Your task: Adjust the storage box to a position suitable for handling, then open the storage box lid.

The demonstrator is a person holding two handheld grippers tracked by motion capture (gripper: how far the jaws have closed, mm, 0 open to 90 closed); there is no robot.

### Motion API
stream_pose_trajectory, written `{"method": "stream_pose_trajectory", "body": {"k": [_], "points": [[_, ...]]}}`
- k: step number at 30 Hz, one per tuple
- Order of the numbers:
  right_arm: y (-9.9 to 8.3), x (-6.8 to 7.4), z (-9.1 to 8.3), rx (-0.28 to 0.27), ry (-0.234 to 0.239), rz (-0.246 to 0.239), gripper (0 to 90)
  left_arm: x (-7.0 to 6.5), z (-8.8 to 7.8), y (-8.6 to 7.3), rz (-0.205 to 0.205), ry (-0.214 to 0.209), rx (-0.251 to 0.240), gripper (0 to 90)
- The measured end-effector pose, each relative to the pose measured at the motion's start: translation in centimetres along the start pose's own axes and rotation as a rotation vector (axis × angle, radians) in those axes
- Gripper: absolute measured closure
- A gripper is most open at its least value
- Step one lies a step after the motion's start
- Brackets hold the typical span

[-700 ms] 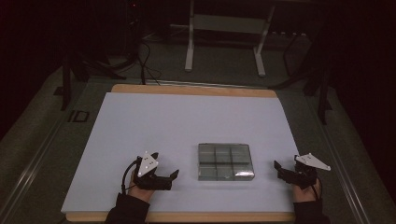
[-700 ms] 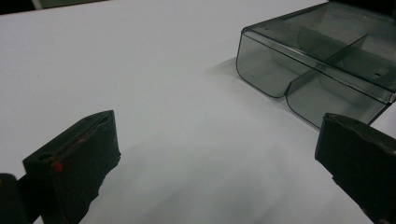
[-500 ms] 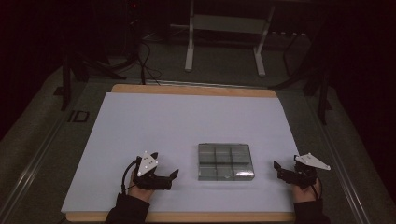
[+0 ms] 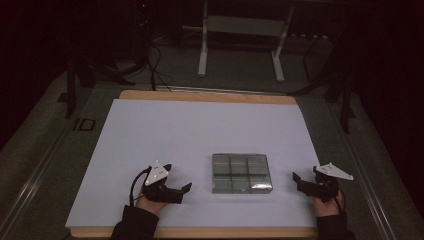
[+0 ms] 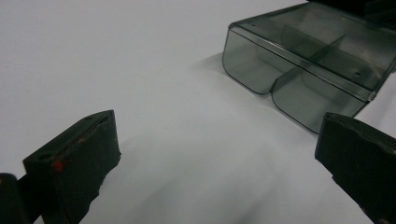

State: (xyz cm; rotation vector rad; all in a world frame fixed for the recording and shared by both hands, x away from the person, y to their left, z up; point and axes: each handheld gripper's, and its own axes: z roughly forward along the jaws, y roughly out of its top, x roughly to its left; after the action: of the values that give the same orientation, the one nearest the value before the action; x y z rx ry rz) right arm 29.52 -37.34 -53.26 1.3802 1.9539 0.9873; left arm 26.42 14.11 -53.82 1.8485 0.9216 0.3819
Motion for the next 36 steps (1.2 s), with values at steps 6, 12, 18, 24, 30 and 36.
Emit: {"method": "stream_pose_trajectory", "body": {"k": [6, 12, 18, 24, 30, 36], "points": [[0.4, 0.3, 0.0, 0.012, 0.048, -0.072, 14.6, 0.3, -0.2, 0.3, 0.04, -0.037, 0.04, 5.4], [1.2, 1.0, 0.0, 0.004, 0.166, -0.156, 19.2, 0.4, -0.2, 0.6, 0.057, -0.107, 0.056, 11.6], [1.6, 1.7, 0.1, -0.007, 0.262, -0.202, 22.3, -0.4, 0.3, 1.3, 0.104, -0.123, 0.065, 15.7], [1.6, 2.3, 0.1, -0.032, 0.332, -0.222, 31.9, -1.4, 1.1, 2.2, 0.138, -0.148, 0.066, 28.8], [1.4, 3.2, 0.3, -0.016, 0.375, -0.265, 47.1, -1.9, 2.3, 2.5, 0.175, -0.158, 0.102, 53.4], [1.0, 3.8, 0.8, 0.006, 0.402, -0.305, 72.7, -2.3, 3.6, 2.5, 0.198, -0.184, 0.15, 77.6]]}}
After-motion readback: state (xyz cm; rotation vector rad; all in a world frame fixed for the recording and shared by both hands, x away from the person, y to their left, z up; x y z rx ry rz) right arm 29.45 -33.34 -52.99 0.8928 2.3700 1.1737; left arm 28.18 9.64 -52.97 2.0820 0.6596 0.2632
